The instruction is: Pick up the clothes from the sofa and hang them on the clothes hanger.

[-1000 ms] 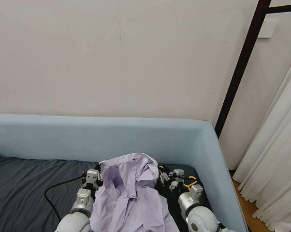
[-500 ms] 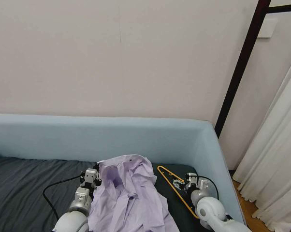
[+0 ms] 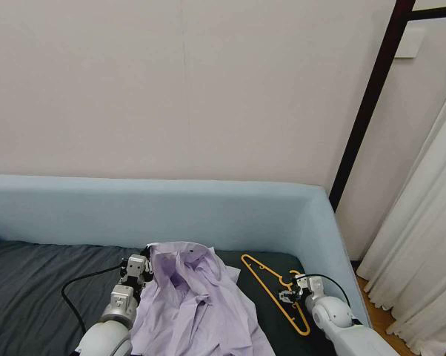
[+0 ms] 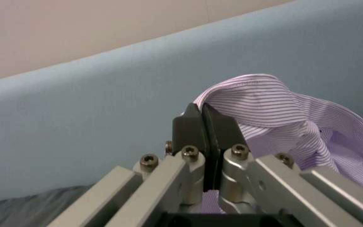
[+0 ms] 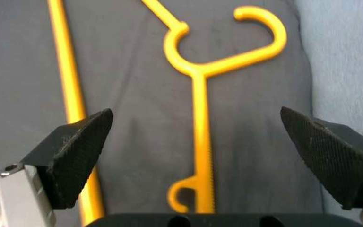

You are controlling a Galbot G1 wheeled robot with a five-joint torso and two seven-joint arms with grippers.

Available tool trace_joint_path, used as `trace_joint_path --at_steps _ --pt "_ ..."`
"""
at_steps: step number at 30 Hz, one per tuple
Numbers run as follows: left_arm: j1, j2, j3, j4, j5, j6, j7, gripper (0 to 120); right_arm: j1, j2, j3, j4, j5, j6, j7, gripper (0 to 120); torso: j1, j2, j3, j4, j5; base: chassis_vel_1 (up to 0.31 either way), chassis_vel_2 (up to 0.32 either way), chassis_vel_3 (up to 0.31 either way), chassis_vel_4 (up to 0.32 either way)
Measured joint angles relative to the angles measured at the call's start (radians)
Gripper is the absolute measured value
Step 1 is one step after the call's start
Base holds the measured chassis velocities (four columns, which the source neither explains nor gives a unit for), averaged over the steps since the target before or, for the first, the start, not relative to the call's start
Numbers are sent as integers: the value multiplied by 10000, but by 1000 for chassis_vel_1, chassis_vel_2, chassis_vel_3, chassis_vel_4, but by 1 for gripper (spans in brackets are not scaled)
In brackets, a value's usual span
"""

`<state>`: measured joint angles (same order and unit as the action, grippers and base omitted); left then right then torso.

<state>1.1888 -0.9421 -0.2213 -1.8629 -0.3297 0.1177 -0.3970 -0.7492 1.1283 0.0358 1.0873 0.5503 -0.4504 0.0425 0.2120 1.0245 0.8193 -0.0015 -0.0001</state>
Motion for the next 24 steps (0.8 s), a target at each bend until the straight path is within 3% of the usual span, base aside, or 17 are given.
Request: trace_joint_path --at_steps 5,11,18,24 --pt "-6 33 22 -10 -16 7 -10 0 215 261 100 -722 -433 136 -109 100 0 0 0 0 0 0 0 0 0" --pt "-26 37 17 -2 -29 12 -32 0 287 553 142 -1215 -735 429 -103 91 0 0 0 -1 0 0 0 0 0" --pt "-60 13 38 48 -30 12 -41 0 285 705 174 -1409 -1147 408 -18 61 0 1 -1 2 0 0 0 0 0" --pt "-120 44 70 100 -37 11 -45 0 227 656 176 -1287 -1199 302 1 46 -1 2 -1 1 0 0 0 0 0"
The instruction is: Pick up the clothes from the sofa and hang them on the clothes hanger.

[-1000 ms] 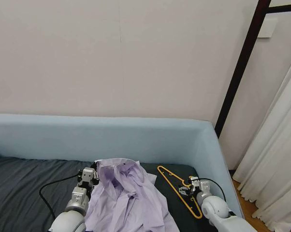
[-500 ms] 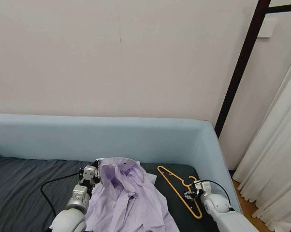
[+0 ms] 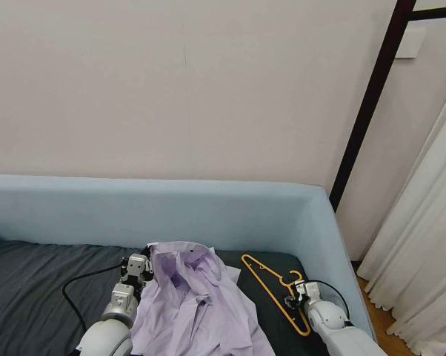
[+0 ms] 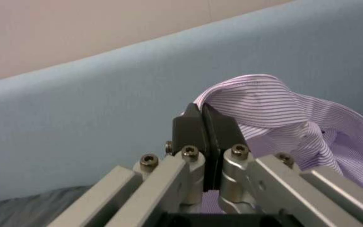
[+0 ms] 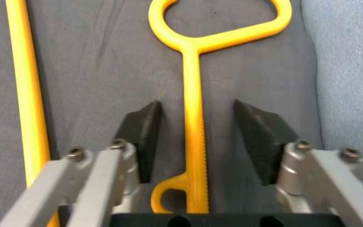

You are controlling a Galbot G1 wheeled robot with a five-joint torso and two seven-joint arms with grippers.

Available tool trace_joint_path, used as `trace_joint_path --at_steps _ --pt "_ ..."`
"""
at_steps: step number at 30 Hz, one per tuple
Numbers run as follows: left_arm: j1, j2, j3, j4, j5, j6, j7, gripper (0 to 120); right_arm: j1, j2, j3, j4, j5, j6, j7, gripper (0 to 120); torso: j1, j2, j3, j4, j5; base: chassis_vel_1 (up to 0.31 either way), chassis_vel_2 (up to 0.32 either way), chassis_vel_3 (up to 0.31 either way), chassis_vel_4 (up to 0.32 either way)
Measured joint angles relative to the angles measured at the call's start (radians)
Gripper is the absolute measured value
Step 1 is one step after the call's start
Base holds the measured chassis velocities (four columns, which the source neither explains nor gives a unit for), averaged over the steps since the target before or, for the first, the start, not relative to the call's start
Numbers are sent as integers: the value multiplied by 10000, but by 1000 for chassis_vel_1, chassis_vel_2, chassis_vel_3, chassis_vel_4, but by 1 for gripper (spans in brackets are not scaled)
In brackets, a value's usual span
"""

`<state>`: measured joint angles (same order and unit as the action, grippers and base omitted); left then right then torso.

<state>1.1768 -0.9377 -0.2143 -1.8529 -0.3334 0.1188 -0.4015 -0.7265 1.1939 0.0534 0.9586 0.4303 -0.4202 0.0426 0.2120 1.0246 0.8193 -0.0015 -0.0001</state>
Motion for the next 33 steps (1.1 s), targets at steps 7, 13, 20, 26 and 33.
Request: trace_joint_path --at_steps 7,13,20,26,33 --pt "-75 -17 78 68 -1 -13 -7 0 -58 -22 -15 54 -87 -96 29 18 1 0 0 0 0 0 0 0 0" --pt "-91 19 87 77 -50 -19 -8 0 -127 -9 -50 103 -177 90 143 5 0 0 0 -2 0 0 0 0 0" --pt "-198 18 151 93 -117 -21 -9 0 -354 -217 -92 797 -280 514 377 5 0 -1 1 -2 2 0 0 0 0" --pt "-246 3 151 220 -146 -69 -10 0 -1013 -1203 -89 2893 -121 1856 409 5 0 -1 0 -1 0 0 0 0 0" --pt "-189 11 97 190 -248 -86 2 0 -2317 -2422 80 5167 -100 3831 381 5 0 -1 0 -3 1 0 0 0 0"
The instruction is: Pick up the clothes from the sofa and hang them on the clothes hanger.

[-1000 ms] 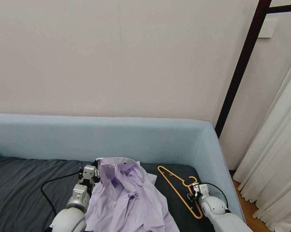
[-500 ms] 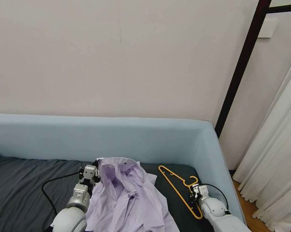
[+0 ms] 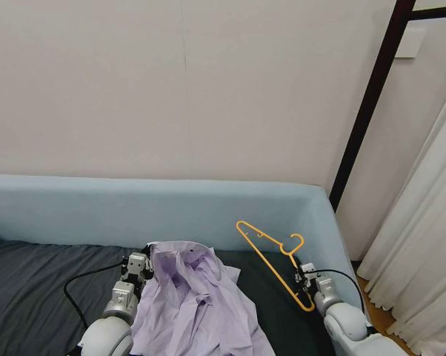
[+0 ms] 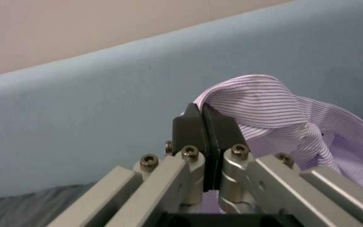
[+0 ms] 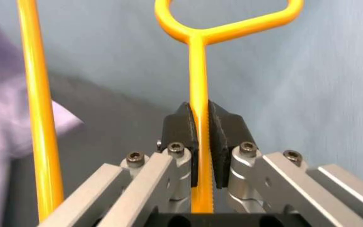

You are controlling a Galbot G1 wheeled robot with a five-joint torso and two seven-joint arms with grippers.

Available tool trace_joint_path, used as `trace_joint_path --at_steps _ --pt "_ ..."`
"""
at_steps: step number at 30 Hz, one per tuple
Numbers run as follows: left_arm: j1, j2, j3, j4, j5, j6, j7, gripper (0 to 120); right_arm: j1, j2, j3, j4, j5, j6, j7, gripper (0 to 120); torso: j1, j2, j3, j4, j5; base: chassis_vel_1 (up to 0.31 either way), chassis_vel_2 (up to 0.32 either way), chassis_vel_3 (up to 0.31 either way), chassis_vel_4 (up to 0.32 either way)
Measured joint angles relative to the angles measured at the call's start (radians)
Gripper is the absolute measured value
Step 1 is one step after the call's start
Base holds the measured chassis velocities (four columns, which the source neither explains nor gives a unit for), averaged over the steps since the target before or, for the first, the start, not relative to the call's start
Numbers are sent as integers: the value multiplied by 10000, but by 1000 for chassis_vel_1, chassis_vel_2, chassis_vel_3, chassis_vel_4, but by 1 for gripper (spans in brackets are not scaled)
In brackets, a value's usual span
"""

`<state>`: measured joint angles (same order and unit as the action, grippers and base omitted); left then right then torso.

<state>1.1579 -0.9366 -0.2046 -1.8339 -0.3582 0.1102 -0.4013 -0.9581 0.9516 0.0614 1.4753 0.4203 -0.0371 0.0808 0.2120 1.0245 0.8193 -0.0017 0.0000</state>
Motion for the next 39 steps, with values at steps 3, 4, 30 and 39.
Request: trace_joint_path --at_steps 3,4,30,39 --pt "-41 42 7 -50 -99 0 1 0 -570 -269 -23 657 -379 938 -34 5 0 0 0 2 -1 0 0 0 0" --pt "-56 67 8 -71 -153 6 1 0 -782 -342 -27 864 -633 1228 -49 5 0 0 -1 2 0 0 0 0 0" --pt "281 432 -328 -1028 -688 306 7 0 -2049 144 -1461 1611 -8467 2054 2658 5 0 -1 -1 4 -1 0 0 0 0" --pt "446 379 -442 -1307 -856 376 3 0 -1734 604 -2331 1169 -9345 1648 3290 5 0 0 0 2 -2 0 0 0 0"
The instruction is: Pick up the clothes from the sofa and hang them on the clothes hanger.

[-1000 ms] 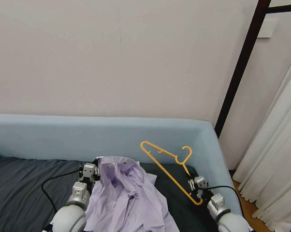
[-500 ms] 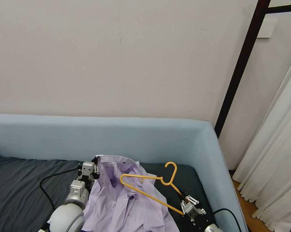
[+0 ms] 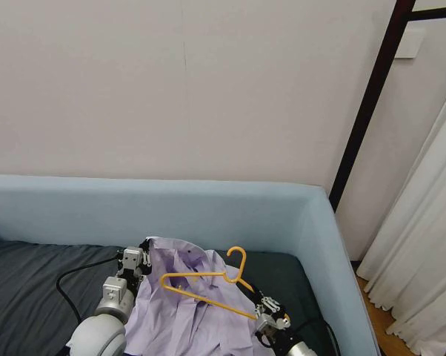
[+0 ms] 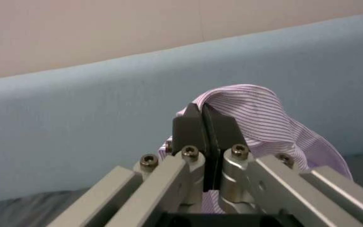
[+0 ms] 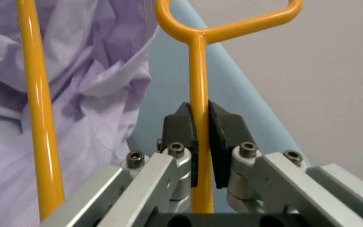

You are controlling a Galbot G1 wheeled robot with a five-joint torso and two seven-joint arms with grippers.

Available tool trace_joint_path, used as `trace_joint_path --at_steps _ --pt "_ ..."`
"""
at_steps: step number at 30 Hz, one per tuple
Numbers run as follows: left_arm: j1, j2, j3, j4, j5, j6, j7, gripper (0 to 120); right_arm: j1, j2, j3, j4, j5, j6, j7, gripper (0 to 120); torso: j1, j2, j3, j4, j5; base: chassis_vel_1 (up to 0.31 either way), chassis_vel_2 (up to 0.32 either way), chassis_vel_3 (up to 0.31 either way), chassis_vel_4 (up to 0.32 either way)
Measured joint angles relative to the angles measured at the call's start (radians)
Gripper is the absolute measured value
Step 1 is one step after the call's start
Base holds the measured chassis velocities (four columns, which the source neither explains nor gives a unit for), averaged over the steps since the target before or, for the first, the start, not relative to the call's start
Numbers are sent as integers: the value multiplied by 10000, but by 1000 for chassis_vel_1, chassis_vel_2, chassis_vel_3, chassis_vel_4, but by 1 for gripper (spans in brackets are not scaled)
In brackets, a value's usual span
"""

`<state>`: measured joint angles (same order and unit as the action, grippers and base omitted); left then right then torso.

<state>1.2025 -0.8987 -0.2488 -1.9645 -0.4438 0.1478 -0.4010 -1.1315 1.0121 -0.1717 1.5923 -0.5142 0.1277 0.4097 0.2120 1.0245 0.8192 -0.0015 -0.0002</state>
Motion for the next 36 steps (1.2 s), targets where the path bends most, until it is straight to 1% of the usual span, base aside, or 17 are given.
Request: trace_joint_path --at_steps 5,6,14,20,26,31,36 --pt "49 -83 64 -154 -16 51 -3 0 274 331 -170 -438 -520 -329 624 5 0 0 0 -1 2 0 0 0 0" --pt "74 -121 104 -245 -65 108 -8 0 431 498 -216 -583 -752 -461 842 5 0 0 0 0 2 0 0 0 0" --pt "142 -180 126 -442 -228 220 -56 0 797 753 -203 -981 -1380 -581 957 5 0 0 1 1 2 0 0 0 0" --pt "104 -105 77 -455 -270 233 -64 0 825 582 51 -1072 -1894 -596 945 5 0 0 0 0 1 0 0 0 0" --pt "74 -91 117 -513 -304 269 -64 0 814 635 325 -1340 -2467 -717 947 5 0 0 0 -1 1 0 0 0 0" --pt "105 -119 246 -693 -363 321 -76 0 953 931 345 -1751 -2841 -779 1041 5 0 0 0 -1 1 0 0 0 0" --pt "138 -273 428 -779 -453 375 -128 0 1204 1274 101 -2031 -2738 -779 1124 5 0 0 0 1 1 0 0 0 0"
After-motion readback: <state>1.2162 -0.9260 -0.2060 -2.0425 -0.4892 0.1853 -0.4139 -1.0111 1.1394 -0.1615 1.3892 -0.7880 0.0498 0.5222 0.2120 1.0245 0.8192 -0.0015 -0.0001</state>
